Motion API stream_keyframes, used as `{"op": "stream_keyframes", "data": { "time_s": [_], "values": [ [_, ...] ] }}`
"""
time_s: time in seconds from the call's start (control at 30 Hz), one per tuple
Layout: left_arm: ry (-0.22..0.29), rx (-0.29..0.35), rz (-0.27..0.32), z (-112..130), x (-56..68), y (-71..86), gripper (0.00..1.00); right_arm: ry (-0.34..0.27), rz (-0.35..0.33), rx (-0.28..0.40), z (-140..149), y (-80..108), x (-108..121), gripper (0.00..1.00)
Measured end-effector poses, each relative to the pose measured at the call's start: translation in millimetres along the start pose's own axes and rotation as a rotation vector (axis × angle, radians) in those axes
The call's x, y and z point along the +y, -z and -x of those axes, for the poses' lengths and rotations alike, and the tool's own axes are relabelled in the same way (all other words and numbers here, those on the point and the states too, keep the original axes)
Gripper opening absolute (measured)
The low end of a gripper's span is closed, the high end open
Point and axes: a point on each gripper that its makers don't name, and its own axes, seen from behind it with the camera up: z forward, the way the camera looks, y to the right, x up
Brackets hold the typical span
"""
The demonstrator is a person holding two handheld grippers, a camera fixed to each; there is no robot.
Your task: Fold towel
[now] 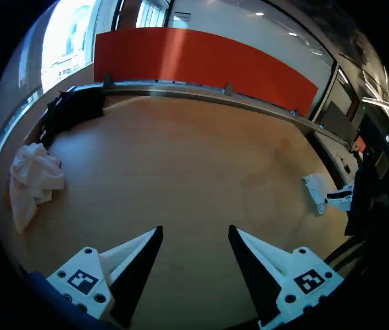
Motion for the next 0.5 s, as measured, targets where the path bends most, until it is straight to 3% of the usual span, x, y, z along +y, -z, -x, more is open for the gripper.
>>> {"op": "stream_keyframes", "data": {
  "time_s": [0.37,0.5],
  "values": [
    [0.006,0.03,0.016,-9,-2.7,-0.9,0.88,-0.059,0.048,0.101,-23,7.4,0,0.86],
    [0.002,0.045,0.017,-14,-5.7,-1.8,0.88,-0.069,0.073,0.13,-30,11.9,1,0.92]
  ]
}}
